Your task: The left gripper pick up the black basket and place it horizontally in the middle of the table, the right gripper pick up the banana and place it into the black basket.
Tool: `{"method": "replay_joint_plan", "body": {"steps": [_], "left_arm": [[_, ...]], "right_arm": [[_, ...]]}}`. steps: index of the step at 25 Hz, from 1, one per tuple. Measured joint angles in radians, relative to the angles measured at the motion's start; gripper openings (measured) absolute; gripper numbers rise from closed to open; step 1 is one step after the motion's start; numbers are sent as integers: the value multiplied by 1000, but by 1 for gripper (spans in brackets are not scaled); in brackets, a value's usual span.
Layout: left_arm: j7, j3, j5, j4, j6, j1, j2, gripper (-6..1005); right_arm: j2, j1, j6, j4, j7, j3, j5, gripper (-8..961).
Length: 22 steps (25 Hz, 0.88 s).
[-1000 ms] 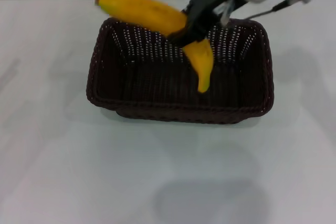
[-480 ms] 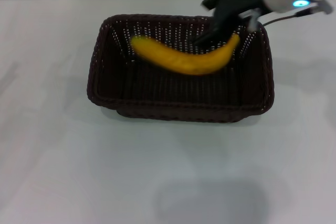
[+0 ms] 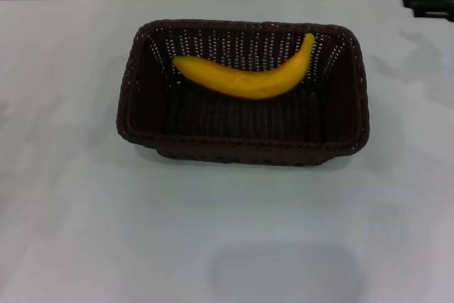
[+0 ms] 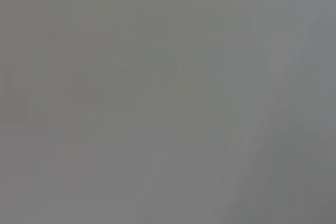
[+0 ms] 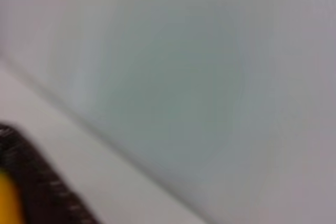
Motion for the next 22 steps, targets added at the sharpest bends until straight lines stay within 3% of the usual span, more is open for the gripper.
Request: {"method": "replay_joint_plan", "body": {"steps": [4,9,14,17,22], "left_arm": [[162,0,-97,-99,-17,23,-2,880],[285,0,-147,-154,-39,40,-6,880],[371,0,-147,-177,-66,46,-8,880],[418,-4,-156,-199,-75,46,-9,880],[438,-50,-161,-226,-55,46,-9,880]], "right_arm": [[0,-50,-80,224,-296,26,327,874],[6,-31,-73,516,-688,14,653,874],[15,38,137,927,-1164,-2,1077,874],[15,93,268,1151,-1328,9,1262,874],[15,102,289,1270,-1359,116,1332,874]]}}
